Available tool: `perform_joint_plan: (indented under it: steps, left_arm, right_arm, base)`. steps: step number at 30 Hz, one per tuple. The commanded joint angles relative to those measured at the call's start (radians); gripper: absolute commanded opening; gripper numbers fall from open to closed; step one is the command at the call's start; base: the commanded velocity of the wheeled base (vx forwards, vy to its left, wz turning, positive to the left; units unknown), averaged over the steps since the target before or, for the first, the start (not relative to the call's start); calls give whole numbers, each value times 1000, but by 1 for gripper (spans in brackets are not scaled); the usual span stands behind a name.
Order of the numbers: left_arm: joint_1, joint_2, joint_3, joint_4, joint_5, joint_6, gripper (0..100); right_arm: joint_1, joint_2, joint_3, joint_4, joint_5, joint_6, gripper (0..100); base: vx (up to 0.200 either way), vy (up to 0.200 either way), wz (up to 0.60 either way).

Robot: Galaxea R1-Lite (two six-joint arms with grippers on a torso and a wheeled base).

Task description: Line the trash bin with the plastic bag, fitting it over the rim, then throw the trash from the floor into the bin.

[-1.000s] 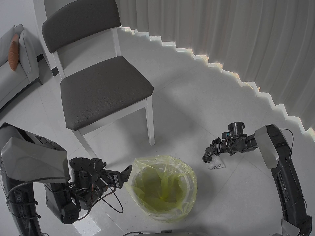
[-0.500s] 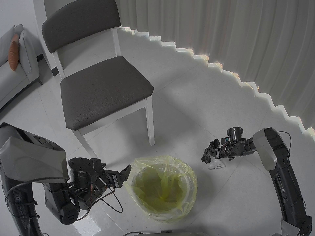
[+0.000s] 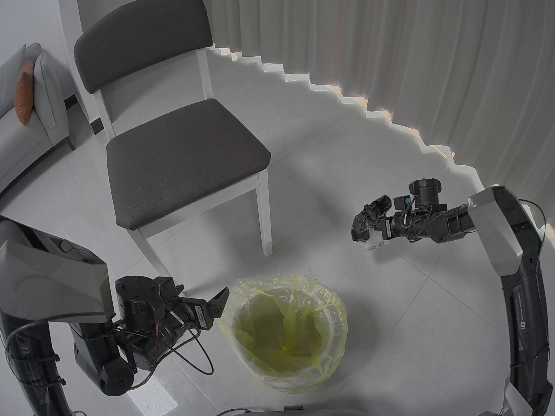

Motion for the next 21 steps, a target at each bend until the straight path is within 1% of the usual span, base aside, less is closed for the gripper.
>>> perform_joint_plan:
  steps: [1, 2, 4, 7, 8, 10, 12, 13, 14, 15, 16, 17, 21]
  left_arm:
    - [-1, -49, 36, -18, 36, 4, 100]
    - [-1, -49, 36, -18, 42, 4, 100]
    - [1, -48, 39, -18, 54, 2, 100]
    - [2, -48, 44, -18, 53, 1, 100]
    - [2, -48, 44, -18, 53, -1, 100]
    - [1, -55, 50, -18, 54, -1, 100]
    - [6, -66, 52, -18, 56, 1, 100]
    - [9, -89, 55, -18, 56, 1, 100]
    - [10, -91, 55, -18, 56, 1, 100]
    - [4, -135, 69, -18, 56, 1, 100]
    - [1, -155, 81, -18, 56, 2, 100]
    - [-4, -193, 104, -18, 56, 8, 100]
    - [-2, -249, 127, -18, 61, 11, 100]
  right_arm:
    - [105, -490, 454, -165, 33, -31, 0]
    - [115, -532, 494, -174, 41, -30, 0]
    - [161, -636, 592, -185, 56, -25, 0]
    - [241, -748, 707, -179, 54, -34, 0]
    - [244, -751, 712, -179, 53, -34, 0]
    - [292, -800, 759, -176, 44, -39, 0]
    - [307, -816, 770, -174, 36, -38, 0]
    - [327, -831, 782, -174, 11, -38, 0]
    - [330, -831, 782, -174, 10, -38, 0]
    - [356, -856, 801, -174, -21, -36, 0]
    - [365, -866, 808, -174, -27, -36, 0]
    - [381, -891, 822, -172, -28, -36, 0]
    - [395, -931, 844, -160, -32, -36, 0]
  base:
    - [0, 0, 0]
    - [0, 0, 0]
    - [0, 0, 0]
    - [0, 0, 0]
    - [0, 0, 0]
    - [0, 0, 0]
    - [0, 0, 0]
    - [0, 0, 0]
    - [0, 0, 0]
    - [0, 0, 0]
    - [0, 0, 0]
    - [0, 0, 0]
    - [0, 0, 0]
